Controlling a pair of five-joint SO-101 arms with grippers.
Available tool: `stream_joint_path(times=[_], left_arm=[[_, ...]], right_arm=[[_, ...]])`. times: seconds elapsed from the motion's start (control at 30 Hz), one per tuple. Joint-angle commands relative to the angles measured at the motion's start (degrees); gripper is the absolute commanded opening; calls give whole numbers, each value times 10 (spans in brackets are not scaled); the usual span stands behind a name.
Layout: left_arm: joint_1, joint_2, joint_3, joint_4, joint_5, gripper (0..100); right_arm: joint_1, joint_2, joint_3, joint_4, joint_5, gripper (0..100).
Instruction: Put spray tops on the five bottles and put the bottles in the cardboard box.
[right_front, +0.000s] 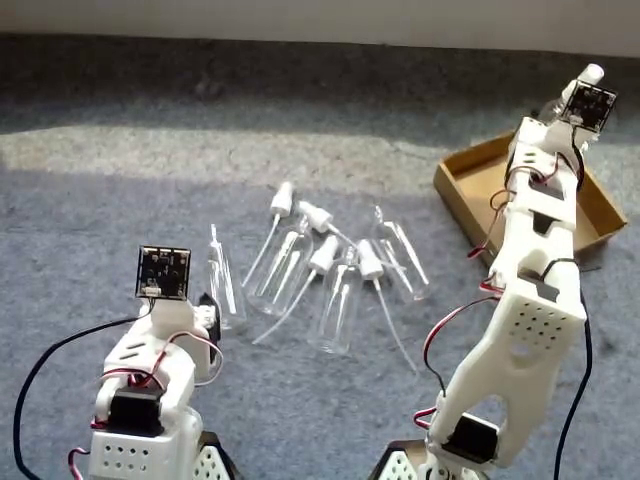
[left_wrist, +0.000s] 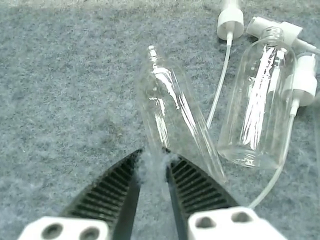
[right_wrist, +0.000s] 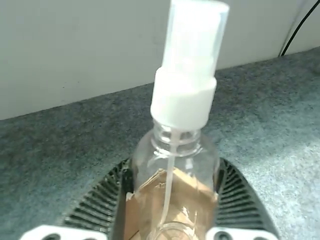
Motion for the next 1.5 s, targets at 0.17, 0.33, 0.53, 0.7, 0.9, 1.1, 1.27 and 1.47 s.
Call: stream_joint_path(times=[0.17,0.33,0.53,0.7,0.9,1.1,1.27,1.47], left_arm=[[-4,-5,-4,-16,-2,5],[-4,-5,-4,-16,-2,5],[-4,-5,-4,-16,-2,5],[-4,-5,-4,-16,-2,5],[-4,-5,-4,-16,-2,5],[-4,-5,-4,-16,-2,5],[-4,-5,-4,-16,-2,5],[-4,-5,-4,-16,-2,5]], right_arm=[[3,-13,7,0,-7,227],[3,-16,7,1,-7,228],[3,-18,2,37,-7,228],[3,-18,0,91,-7,228],[3,-18,0,102,-7,231],[3,-18,0,102,-7,286],[3,-67,4,102,-7,286],[-1,-145,16,199,-7,286]])
